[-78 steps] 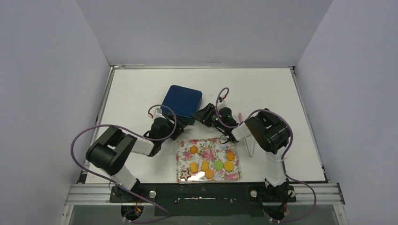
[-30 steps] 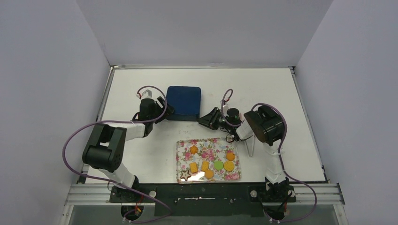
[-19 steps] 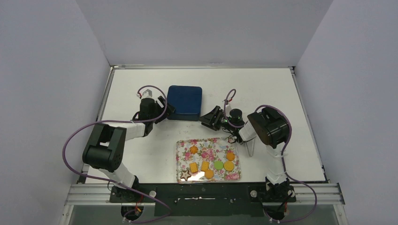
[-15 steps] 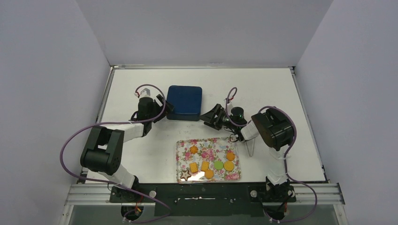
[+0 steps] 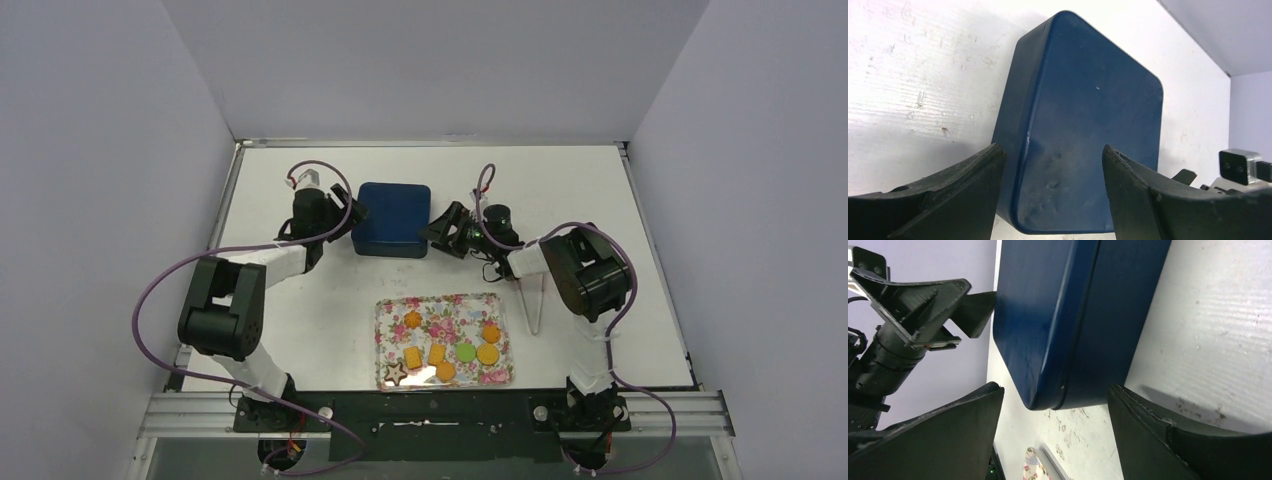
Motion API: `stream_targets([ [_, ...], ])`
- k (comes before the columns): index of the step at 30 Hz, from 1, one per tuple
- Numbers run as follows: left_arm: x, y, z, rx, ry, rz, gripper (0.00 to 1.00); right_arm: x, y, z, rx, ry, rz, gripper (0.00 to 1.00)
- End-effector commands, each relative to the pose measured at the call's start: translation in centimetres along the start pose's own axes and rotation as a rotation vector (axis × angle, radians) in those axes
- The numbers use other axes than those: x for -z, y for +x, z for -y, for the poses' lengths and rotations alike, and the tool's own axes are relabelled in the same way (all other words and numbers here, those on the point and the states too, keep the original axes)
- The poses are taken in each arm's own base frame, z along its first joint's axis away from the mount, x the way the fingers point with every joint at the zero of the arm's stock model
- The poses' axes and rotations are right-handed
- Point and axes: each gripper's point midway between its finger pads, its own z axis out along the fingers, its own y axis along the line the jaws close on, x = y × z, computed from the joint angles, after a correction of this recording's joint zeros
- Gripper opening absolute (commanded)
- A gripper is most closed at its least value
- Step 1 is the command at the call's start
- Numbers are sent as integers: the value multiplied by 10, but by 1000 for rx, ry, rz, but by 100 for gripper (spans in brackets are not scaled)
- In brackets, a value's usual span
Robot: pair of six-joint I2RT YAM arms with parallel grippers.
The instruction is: Pack the cookies
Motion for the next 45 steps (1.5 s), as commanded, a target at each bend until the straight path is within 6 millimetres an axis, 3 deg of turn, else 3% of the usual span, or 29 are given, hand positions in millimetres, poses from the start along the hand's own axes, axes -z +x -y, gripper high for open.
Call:
stream_targets([
  [1,-7,7,5,-52,13,-49,66,-10,-8,6,12,17,7,76],
  [6,-8,28,4,-88,-16,-96,65,-15,9,39,-46,102,-48,67],
  [10,-8,41,2,-107,-39,-127,64,-11,30,67,-77,177,-98,44],
  [15,-9,54,7,-107,-29,-161,63,-6,56,95,-105,245,-158,22],
  [17,-9,59,10,-96,-21,-173,63,-4,64,105,-107,270,-175,18],
  [21,-7,70,16,-82,-7,-193,62,0,75,114,-100,300,-194,12],
  [25,-1,82,18,-66,-3,-210,61,3,73,101,-80,268,-191,9],
  [31,15,100,15,-33,17,-236,60,12,50,67,16,229,-139,24],
  [34,23,99,20,-24,42,-224,59,20,31,53,80,227,-88,41],
  [40,39,71,24,-36,35,-120,66,54,-17,33,211,298,47,70],
  [45,63,34,17,-23,-10,-10,82,104,-56,13,304,375,188,90],
])
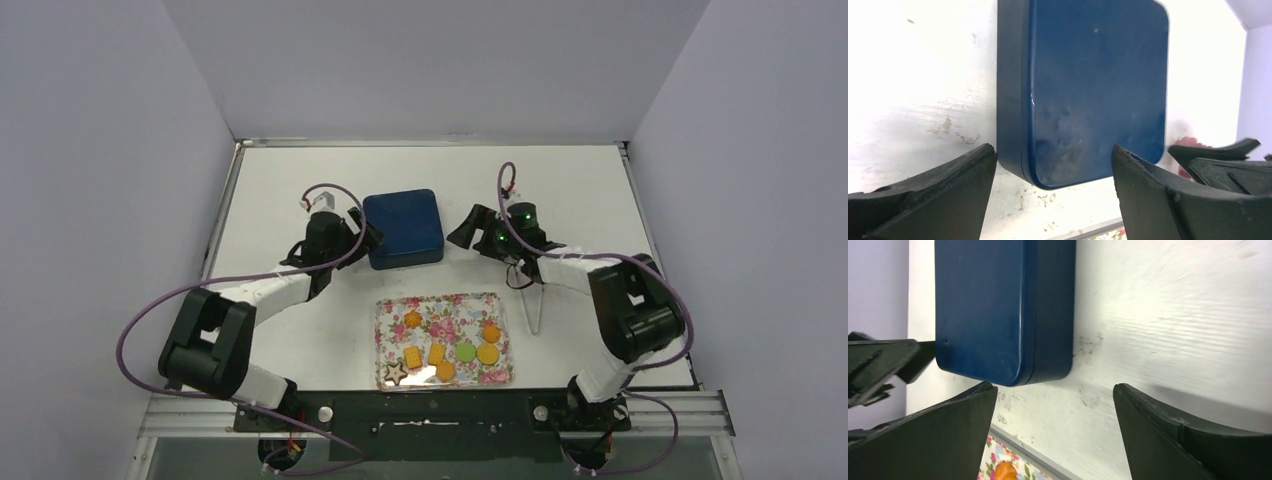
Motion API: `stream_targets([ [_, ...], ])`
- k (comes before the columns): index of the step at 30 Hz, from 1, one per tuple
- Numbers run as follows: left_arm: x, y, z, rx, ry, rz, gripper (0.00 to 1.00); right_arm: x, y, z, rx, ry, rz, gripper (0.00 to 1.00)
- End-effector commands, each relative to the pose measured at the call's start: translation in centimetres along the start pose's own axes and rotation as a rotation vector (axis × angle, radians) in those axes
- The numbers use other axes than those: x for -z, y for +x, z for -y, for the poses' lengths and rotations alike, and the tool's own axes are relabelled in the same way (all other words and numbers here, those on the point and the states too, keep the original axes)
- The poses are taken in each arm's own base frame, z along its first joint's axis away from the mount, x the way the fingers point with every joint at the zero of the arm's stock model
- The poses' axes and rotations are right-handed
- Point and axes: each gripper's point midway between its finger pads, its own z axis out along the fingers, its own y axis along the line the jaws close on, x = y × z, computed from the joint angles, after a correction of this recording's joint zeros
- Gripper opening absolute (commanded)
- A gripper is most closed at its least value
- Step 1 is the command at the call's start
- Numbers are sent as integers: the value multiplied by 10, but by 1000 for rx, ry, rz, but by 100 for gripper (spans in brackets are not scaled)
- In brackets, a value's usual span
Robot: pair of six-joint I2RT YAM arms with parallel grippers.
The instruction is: Pack the cookies
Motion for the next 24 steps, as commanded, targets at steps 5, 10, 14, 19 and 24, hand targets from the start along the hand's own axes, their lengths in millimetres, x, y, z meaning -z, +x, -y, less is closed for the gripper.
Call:
stream_targets([
  [5,71,-75,3,29,-32,252,97,107,-78,6,212,231,282,100],
  [10,125,-100,9,27,-11,361,97,182,-104,-3,262,352,446,100],
  [14,174,-119,14,-55,-17,440,97,238,-115,-11,292,432,566,100],
  [19,241,-135,22,-181,12,559,97,294,-116,-23,317,470,685,100],
  [24,296,-145,24,-274,46,692,97,334,-112,-24,348,515,765,100],
])
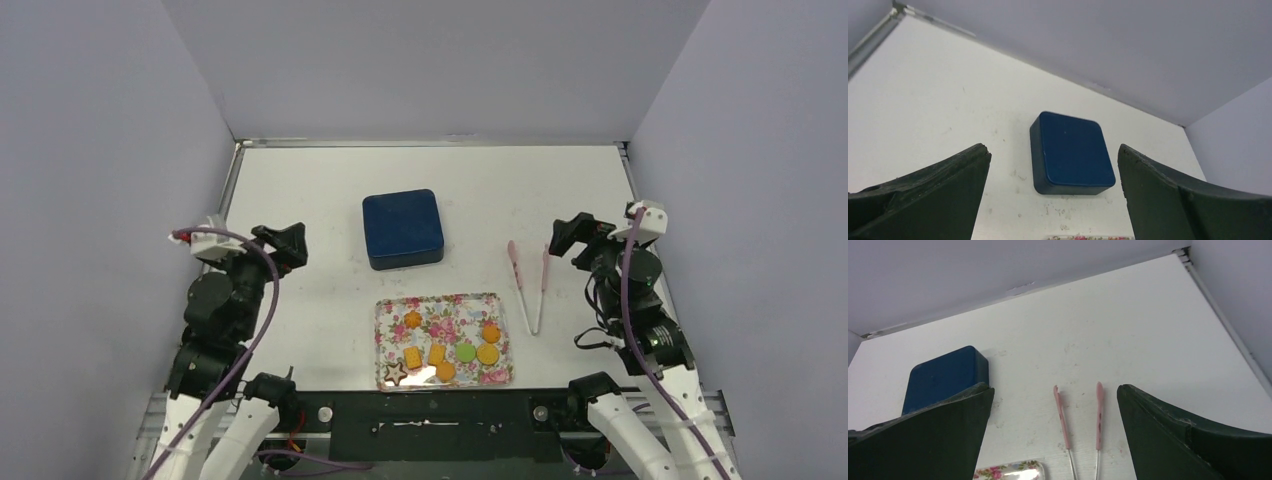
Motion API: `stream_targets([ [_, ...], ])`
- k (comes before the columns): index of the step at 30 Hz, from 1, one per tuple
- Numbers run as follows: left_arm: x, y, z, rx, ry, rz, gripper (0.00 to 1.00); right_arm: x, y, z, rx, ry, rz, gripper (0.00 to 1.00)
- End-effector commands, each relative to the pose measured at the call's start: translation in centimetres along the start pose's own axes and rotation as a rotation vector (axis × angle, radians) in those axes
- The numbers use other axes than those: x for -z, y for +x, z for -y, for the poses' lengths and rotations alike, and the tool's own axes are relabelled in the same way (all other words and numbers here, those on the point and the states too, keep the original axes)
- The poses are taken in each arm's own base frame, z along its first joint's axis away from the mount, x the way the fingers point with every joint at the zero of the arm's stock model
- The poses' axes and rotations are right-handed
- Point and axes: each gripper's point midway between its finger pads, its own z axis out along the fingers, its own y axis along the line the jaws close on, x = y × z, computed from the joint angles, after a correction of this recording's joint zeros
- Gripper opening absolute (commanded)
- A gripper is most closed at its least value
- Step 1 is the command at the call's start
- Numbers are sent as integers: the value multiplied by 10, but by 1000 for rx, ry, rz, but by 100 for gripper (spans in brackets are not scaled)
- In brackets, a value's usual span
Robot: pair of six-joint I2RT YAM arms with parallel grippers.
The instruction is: Pack the cookies
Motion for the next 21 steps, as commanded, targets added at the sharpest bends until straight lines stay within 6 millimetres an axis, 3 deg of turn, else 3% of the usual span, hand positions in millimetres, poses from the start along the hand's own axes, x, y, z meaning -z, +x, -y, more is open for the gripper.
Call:
stream_targets([
  [1,36,-38,-3,-135,12,110,97,30,-27,28,56,118,84,100],
  [7,63,-43,-18,-170,14,194,97,52,-27,60,109,242,133,100],
  [14,54,-10,-44,-180,-37,184,97,64,-30,68,112,249,212,100],
  [21,58,-22,-58,-123,-127,240,97,63,-29,69,126,249,213,100],
])
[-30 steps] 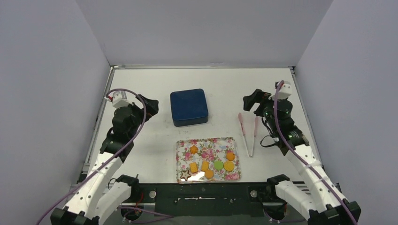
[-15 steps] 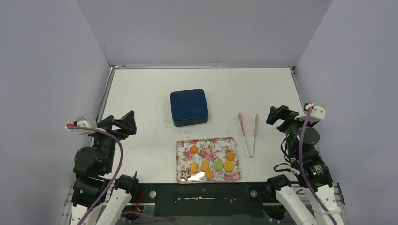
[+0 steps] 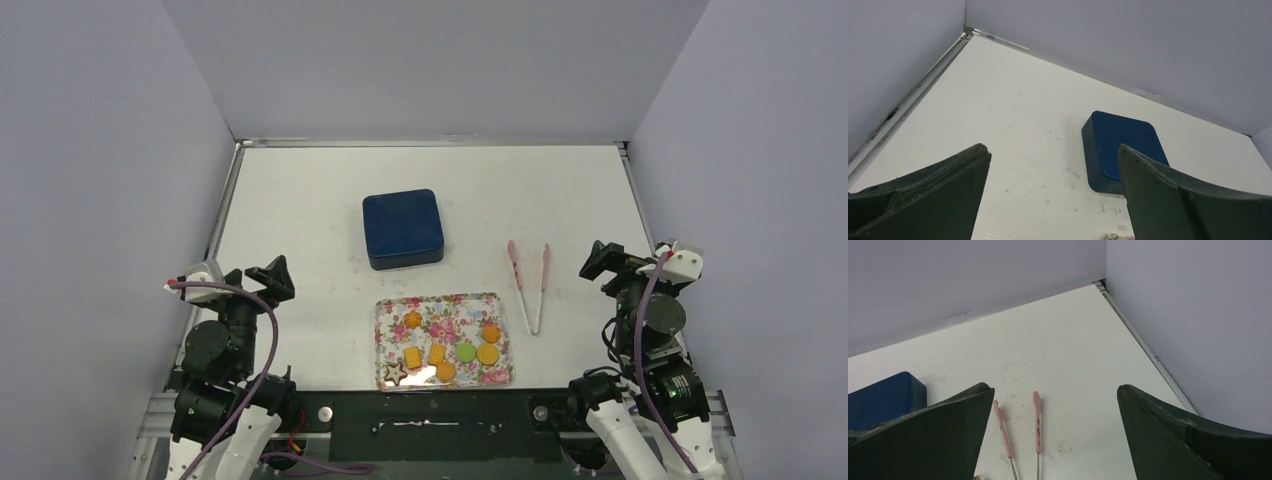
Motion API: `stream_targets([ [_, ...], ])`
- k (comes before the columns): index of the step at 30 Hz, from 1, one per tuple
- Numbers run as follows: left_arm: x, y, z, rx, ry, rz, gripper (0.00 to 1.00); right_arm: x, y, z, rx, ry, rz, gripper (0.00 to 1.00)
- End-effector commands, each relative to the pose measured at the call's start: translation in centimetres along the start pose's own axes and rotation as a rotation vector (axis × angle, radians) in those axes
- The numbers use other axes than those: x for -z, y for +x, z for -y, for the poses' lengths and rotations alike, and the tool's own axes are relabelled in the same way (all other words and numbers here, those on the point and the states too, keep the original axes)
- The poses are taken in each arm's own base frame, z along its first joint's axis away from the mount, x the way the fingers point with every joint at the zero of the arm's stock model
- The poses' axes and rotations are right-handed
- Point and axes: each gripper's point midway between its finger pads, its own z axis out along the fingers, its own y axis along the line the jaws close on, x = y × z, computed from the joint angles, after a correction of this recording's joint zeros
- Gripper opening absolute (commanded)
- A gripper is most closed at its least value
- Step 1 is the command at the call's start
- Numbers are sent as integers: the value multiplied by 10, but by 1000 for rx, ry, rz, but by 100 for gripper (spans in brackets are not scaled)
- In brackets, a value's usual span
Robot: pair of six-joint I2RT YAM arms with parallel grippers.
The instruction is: Pack the cookies
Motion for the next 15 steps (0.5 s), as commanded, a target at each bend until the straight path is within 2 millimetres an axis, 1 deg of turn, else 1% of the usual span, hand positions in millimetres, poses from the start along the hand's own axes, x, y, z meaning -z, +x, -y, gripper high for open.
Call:
stream_targets([
  [1,5,-31,-11,54,-77,107,97,-1,-9,4,8,25,37,100],
  [4,10,-41,-10,70,-64,146,97,0,-10,4,5,17,44,100],
  [6,12,-45,-8,76,-50,165,97,1,-11,6,1,23,49,100],
  [15,18,-51,-7,70,-30,182,97,-1,-10,2,4,10,41,100],
])
